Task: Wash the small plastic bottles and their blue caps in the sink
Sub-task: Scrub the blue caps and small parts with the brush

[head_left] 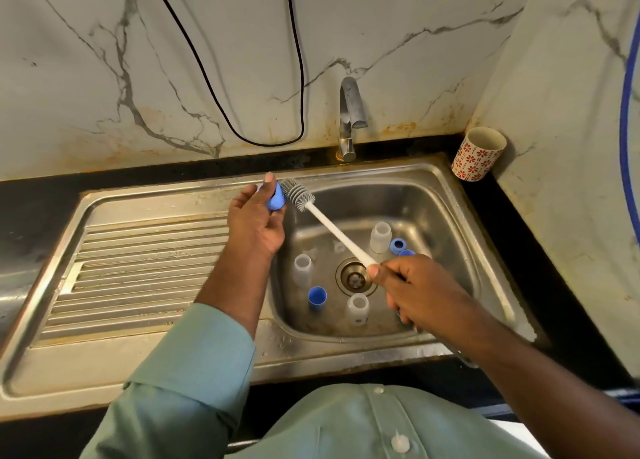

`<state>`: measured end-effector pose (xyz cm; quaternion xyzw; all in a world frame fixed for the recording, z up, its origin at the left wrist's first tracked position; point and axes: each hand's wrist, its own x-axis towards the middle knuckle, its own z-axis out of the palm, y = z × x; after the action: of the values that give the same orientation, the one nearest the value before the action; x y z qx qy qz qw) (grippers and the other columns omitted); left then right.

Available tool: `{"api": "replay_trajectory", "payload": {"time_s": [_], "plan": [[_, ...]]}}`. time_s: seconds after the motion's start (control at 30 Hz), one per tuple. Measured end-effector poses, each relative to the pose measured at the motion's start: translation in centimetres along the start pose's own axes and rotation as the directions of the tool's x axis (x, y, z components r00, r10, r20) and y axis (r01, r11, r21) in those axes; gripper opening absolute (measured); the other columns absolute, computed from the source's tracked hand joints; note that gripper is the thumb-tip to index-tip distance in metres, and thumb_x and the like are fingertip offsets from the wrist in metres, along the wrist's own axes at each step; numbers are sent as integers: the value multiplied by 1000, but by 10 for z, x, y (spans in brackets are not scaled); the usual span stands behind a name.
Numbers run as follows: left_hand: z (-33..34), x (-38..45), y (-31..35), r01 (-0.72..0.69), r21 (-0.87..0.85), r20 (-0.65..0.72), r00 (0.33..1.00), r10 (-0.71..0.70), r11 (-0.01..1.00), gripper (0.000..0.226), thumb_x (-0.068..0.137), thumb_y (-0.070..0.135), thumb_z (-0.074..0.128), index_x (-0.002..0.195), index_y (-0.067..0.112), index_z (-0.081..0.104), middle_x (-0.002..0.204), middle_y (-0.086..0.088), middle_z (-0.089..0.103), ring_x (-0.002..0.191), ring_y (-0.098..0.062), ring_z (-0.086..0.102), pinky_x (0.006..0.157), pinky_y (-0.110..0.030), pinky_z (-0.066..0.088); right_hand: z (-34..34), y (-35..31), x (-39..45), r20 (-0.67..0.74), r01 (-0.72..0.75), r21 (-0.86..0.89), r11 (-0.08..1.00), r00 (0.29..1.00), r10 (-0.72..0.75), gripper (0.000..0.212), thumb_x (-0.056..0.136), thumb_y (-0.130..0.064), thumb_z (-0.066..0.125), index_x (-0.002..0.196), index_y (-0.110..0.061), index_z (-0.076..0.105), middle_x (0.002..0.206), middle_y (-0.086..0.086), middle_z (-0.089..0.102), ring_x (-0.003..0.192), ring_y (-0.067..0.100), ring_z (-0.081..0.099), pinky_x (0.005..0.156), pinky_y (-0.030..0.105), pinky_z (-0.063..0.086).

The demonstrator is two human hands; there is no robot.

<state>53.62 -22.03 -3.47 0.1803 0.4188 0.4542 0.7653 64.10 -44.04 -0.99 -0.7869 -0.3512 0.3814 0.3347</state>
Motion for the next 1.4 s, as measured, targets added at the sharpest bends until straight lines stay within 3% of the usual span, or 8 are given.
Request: {"api": "replay_trajectory", "payload": {"time_s": [0.4,0.53,0.67,0.8,0.93,1.1,1.27,1.4], "plan": [[9,-19,-14,21,64,-1,1000,-21,998,26,85,3,72,106,7,58,120,-17,63,105,-30,67,77,-36,62,3,1,12,-76,-19,-17,1000,997,17,45,97,-45,51,82,-3,60,63,5,51,48,10,42,50,28,42],[4,-12,-4,-17,-78,-79,997,11,997,40,84,5,74,120,3,57,124,-19,63,103,-30,68,73,-35,62,4,4,4,-36,36,-93,995,999,-40,39,98,-41,52,74,-10,60,60,2,51,46,8,41,50,26,41],[5,-23,-17,120,76,88,988,-127,990,44,88,7,70,128,3,55,120,-20,65,94,-29,72,69,-35,62,1,-2,12,-96,2,-19,1000,995,-4,45,96,-45,52,81,-3,61,63,5,54,51,13,46,55,33,48],[0,-14,-9,70,-3,47,996,-70,998,42,89,10,68,129,5,58,126,-17,63,104,-27,67,69,-30,60,-4,0,2,-37,-4,-43,999,999,3,37,97,-41,53,77,-12,63,60,1,55,48,8,46,49,26,45],[-3,-20,-10,117,256,238,954,-180,959,39,92,18,64,129,9,58,111,-12,64,79,-16,66,59,-22,54,-9,-2,5,-58,-60,110,992,996,66,34,95,-41,57,81,-12,67,59,4,56,45,11,45,43,24,39],[-10,-10,14,51,217,278,954,-112,975,32,95,14,60,127,14,64,125,-13,61,102,-23,61,93,-31,50,-12,3,-4,-35,-41,62,997,998,43,30,95,-41,57,79,-19,69,56,1,56,41,8,44,42,22,38],[-4,-19,4,-1,356,268,958,-101,934,44,84,9,72,125,16,61,97,-6,70,67,-12,60,63,-23,47,-13,-3,4,-77,-35,113,993,996,44,32,95,-41,57,83,-13,69,57,3,57,44,11,45,40,21,38],[-10,-16,8,-42,488,280,954,-111,872,32,78,15,76,108,14,64,93,-7,72,67,-10,55,57,-20,42,-18,-4,1,-49,-58,104,993,997,63,30,94,-40,57,82,-16,69,59,3,57,45,11,45,42,23,39]]}}
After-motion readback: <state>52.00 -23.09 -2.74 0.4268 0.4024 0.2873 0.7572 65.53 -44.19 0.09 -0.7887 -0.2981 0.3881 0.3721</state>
